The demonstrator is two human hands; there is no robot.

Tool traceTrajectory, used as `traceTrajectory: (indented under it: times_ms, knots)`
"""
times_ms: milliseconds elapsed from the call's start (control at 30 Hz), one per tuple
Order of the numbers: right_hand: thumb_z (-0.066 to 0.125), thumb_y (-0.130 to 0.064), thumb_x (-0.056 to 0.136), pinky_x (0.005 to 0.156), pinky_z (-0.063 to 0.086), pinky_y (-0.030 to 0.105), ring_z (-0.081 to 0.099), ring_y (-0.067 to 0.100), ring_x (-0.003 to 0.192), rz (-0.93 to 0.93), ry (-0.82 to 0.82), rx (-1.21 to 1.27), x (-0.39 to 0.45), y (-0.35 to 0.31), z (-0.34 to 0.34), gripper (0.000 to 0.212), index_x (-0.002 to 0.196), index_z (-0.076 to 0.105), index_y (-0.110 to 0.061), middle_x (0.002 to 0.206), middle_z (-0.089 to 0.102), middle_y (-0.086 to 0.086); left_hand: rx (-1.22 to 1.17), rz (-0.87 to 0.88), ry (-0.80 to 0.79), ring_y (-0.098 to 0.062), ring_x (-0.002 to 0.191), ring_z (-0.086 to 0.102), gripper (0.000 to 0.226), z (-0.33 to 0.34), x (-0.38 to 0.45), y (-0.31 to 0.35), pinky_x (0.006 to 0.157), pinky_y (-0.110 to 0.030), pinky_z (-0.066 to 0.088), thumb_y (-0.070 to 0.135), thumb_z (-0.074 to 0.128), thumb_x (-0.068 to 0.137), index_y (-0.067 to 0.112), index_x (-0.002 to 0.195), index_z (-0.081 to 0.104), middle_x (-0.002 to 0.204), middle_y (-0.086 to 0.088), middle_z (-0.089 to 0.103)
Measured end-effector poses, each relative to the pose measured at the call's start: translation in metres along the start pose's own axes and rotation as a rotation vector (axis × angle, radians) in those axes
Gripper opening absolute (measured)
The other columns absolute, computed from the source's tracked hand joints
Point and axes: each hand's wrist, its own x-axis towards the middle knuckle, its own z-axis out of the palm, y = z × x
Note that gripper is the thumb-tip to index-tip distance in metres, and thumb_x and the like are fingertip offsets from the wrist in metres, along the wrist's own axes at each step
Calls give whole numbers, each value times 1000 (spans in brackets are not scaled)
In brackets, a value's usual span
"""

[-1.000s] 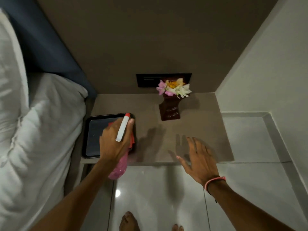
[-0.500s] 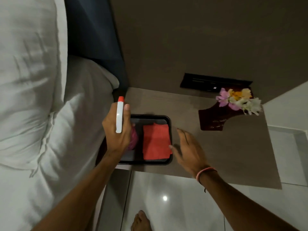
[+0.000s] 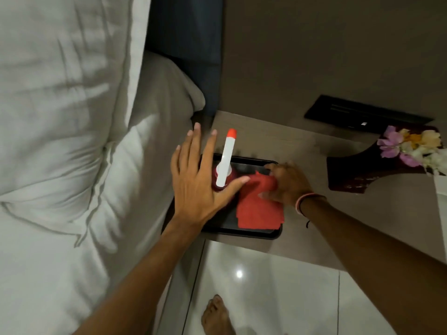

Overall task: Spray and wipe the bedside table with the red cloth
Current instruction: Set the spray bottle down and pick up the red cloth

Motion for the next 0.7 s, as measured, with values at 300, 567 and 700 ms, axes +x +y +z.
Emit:
traceTrajectory:
  times_ms: [300, 567, 700]
  knots:
    - [93, -20, 62, 80, 55, 46, 65, 31, 83, 86, 35, 716, -39, 13, 3, 35, 81, 72, 0, 86, 71, 15, 304, -64, -245, -31, 161, 3, 116, -7, -63, -36, 127, -62, 8, 94, 23, 78, 18, 164, 8, 173, -17, 1]
    - [69, -3, 84, 96, 55, 39, 67, 25, 112, 152, 71, 2029, -148, 74, 56, 41, 122, 70, -17, 121, 72, 8, 325, -46, -296, -37, 154, 30, 97, -6, -157, 12, 122, -66, 24, 80, 22, 90, 11, 157, 34, 165, -21, 30]
    - [78, -24, 80, 86, 60, 42, 69, 28, 114, 369, 271, 2260, -195, 125, 77, 48, 127, 69, -19, 128, 71, 9, 298, 52, -373, -36, 153, 30, 97, 20, -169, 80, 121, -67, 26, 81, 21, 90, 12, 157, 34, 165, -20, 30]
